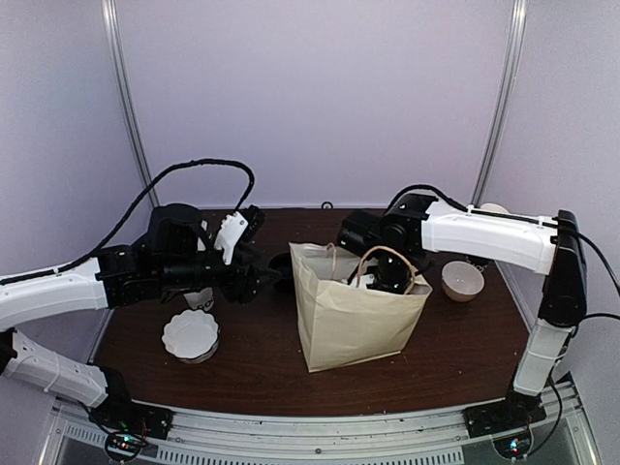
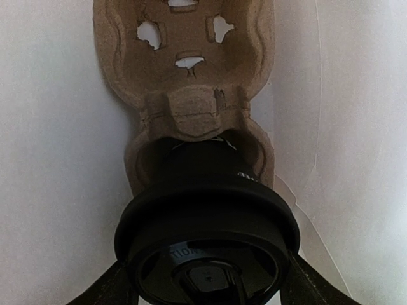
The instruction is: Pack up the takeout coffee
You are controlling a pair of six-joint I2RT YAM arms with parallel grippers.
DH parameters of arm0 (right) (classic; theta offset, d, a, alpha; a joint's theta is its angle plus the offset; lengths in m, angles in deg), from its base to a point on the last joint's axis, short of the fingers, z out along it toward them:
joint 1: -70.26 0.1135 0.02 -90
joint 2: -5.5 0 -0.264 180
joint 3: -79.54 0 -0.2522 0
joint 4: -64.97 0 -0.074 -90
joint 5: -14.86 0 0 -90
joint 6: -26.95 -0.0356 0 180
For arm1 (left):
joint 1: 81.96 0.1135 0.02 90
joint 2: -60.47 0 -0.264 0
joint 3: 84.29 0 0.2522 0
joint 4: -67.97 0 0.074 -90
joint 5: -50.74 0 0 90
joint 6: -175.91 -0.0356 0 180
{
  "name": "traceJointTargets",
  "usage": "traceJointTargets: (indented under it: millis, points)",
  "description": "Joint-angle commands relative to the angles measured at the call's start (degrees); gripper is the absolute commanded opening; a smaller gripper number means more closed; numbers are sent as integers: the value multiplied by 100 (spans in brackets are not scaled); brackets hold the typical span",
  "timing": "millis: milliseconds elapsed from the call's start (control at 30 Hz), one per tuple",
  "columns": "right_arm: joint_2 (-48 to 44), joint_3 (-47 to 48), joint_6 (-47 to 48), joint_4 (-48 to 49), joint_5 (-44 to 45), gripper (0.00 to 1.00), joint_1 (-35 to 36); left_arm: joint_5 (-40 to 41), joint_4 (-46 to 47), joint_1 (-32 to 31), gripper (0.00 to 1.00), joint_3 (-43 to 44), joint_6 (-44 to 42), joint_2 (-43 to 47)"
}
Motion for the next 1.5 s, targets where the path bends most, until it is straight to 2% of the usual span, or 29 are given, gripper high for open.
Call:
traceJointTargets:
  millis: [0,100,167,233,567,933,1200,1467]
  points:
    - [451,-2,-266,108,-448,66,45,46,-88,35,68,276,123,37]
    - [414,201,-387,-17,-495,76,53,44,-96,38,68,213,175,117]
    - [385,372,-467,-165,-486,90,53,41,-91,35,68,165,180,178]
    - [319,517,-535,-282,-497,99,66,47,-104,35,69,136,175,236]
    - [19,1283,-768,-831,-634,99,133,12,-157,40,70,200,85,167]
    - [-447,1690,-659,-1122,-957,99,137,-375,-482,35,71,981,-286,-97]
    - [-790,1771,-390,-1105,-977,99,135,-739,-977,35,71,2134,-863,-773]
    - [-992,2150,-257,-1233,-1203,99,137,-1351,-1248,36,71,3413,-1245,-1993]
